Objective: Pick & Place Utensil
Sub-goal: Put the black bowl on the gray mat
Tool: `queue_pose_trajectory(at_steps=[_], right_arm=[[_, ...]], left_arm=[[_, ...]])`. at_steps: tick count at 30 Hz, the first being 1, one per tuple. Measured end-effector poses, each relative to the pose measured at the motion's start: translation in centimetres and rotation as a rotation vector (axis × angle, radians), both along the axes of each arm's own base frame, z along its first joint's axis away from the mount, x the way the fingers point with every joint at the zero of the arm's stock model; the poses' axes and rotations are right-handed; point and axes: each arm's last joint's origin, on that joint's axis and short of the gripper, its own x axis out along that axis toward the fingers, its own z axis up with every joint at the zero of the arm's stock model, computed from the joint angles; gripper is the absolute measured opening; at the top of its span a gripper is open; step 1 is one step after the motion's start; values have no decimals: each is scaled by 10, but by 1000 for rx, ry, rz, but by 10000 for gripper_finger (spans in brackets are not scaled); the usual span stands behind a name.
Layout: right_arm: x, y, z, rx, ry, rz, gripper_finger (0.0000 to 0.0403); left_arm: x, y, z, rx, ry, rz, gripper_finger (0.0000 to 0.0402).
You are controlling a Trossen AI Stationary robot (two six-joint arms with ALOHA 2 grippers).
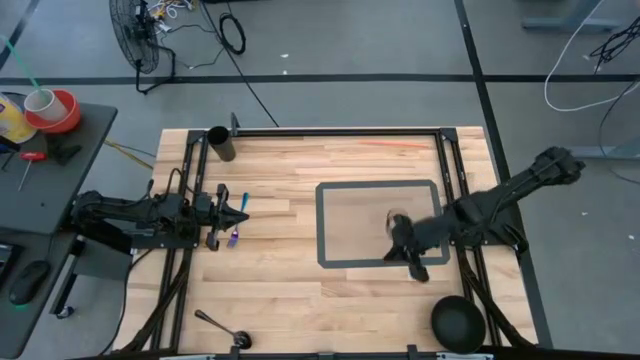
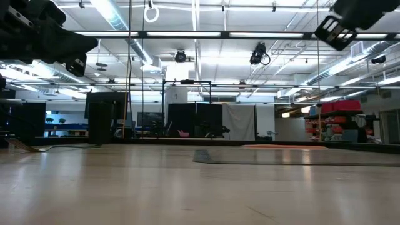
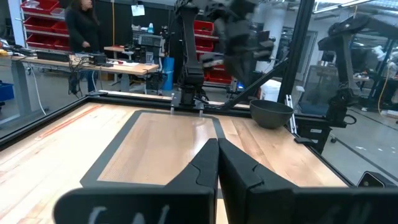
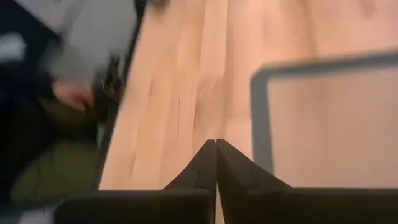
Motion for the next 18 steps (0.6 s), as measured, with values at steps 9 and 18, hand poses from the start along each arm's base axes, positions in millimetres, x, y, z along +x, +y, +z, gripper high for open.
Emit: queue_pose_trajectory(at_steps=[9, 18], right_arm=[[-6, 63, 13, -182, 444, 32, 6], [-46, 104, 16, -140, 624, -37, 55]], left_arm=[[0, 0, 0, 0, 0, 0, 14], [0, 0, 0, 0, -1, 0, 14]])
